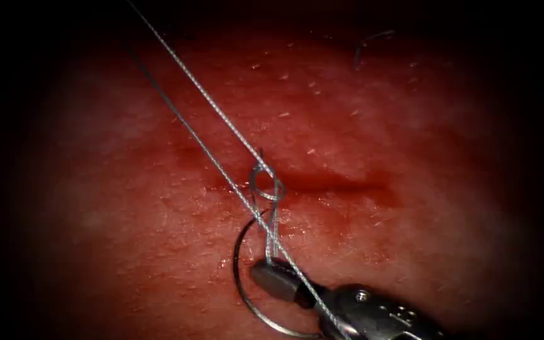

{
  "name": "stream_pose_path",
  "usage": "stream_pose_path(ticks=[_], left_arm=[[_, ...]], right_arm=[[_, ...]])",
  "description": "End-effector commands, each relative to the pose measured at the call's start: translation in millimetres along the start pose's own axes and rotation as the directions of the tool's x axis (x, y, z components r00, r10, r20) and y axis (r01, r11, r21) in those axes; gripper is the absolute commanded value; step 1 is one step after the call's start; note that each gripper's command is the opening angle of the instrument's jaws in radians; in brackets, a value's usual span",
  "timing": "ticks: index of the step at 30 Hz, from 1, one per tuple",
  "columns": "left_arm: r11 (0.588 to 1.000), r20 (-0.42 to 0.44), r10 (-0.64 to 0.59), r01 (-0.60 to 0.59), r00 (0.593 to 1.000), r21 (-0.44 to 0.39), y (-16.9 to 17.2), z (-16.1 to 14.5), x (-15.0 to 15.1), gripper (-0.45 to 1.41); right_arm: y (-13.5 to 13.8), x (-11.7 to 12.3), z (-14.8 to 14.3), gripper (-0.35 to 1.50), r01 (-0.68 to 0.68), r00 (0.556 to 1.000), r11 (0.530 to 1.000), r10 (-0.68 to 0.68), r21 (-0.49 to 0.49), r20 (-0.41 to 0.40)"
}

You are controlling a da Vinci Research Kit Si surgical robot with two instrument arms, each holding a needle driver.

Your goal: Wound Closure

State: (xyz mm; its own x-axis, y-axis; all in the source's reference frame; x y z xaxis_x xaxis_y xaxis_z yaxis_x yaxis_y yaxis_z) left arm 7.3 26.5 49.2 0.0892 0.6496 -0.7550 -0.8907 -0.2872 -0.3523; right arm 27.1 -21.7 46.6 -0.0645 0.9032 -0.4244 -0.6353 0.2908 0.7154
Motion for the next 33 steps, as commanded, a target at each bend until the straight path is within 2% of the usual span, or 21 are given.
stream_pose_path(ticks=[1, 7, 13, 16, 26, 33], left_arm=[[1.0, -0.004, -0.006, 0.006, 1.0, 0.002, -0.1, 0.9, 0.2, -0.45], [1.0, 0.0, -0.016, 0.016, 1.0, 0.015, -1.4, 1.6, 1.1, -0.45], [1.0, 0.008, 0.012, -0.012, 1.0, 0.027, -2.8, 2.2, 1.5, -0.45], [0.999, 0.005, 0.025, -0.025, 1.0, 0.029, -3.1, 2.5, 1.8, -0.45], [0.998, -0.027, 0.043, -0.042, 0.999, 0.039, -5.4, 4.5, 4.2, -0.45], [0.994, -0.036, 0.095, -0.093, 0.995, 0.053, -5.7, 8.0, 6.4, -0.45]], right_arm=[[-0.5, -1.4, 0.0, -0.35, 0.001, 1.0, 1.0, -0.001, 0.005, 0.004], [-2.4, -3.1, -1.4, -0.35, 0.011, 1.0, 1.0, -0.011, 0.014, 0.004], [-5.5, -3.5, -3.4, -0.35, 0.011, 1.0, 0.999, -0.011, 0.036, 0.015], [-5.8, -3.6, -3.6, -0.35, 0.011, 1.0, 0.999, -0.012, 0.038, 0.016], [-4.9, -3.9, -4.5, -0.35, 0.018, 1.0, 1.0, -0.018, 0.012, 0.007], [-2.8, -1.3, -3.4, -0.35, 0.044, 0.999, 0.999, -0.044, -0.007, -0.01]])
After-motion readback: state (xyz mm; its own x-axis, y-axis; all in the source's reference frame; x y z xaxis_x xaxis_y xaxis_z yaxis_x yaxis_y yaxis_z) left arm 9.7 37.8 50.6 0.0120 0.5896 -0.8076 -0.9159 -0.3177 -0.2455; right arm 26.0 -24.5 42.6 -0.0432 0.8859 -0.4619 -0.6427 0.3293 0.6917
